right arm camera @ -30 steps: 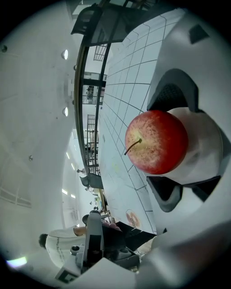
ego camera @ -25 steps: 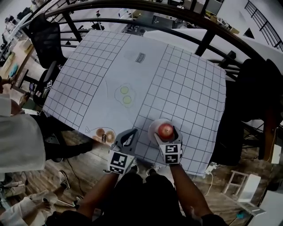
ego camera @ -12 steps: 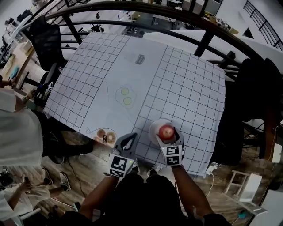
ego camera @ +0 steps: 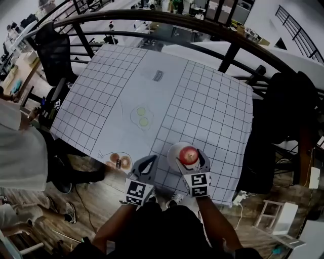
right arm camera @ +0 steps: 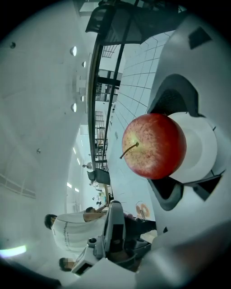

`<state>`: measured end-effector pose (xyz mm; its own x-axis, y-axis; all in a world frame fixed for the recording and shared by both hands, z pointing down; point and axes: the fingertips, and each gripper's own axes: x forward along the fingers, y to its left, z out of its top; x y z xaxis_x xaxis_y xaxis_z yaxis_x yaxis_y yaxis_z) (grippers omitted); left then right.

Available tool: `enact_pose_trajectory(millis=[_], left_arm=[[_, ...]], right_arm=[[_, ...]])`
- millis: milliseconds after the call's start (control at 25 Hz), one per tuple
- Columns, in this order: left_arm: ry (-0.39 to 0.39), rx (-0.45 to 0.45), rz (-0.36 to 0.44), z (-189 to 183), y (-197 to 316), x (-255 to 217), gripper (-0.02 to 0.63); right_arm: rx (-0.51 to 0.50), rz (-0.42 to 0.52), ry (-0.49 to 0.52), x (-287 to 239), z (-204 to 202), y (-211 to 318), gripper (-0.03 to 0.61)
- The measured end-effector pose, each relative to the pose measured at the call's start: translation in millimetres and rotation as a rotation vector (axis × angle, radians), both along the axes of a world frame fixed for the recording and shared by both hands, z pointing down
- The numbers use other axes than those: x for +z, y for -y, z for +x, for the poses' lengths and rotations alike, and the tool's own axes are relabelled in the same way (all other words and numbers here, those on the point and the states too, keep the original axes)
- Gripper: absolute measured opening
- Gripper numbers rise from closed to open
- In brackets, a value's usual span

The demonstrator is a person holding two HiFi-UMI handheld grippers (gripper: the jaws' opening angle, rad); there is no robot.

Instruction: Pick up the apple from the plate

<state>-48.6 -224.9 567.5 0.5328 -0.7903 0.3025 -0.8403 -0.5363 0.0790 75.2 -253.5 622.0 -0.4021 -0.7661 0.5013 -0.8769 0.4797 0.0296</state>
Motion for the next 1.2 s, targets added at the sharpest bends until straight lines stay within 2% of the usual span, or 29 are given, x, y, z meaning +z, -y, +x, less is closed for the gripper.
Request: enact_pose_trajectory(millis=[280,680,1000,1200], left_arm=[[-0.033,0.007,0.042,10,10,-26,0.020],[-0.049,0.045,0.148,24,27,-72,0.020],[-0.022,0.072,0.163,34,33,-79,0.020],[-0.016,0.082,0.164,40,30,-78,0.020]], right_arm=[[-0.019,0.059,0.060,-63,-5,0,0.425],[0.032,0.226,0.076,-140,7,-3,0.423],[0.107,0.306,0.111,-165,18,-3,0.424],[0.125,0.338,0.086,-169,28,0,0.423]])
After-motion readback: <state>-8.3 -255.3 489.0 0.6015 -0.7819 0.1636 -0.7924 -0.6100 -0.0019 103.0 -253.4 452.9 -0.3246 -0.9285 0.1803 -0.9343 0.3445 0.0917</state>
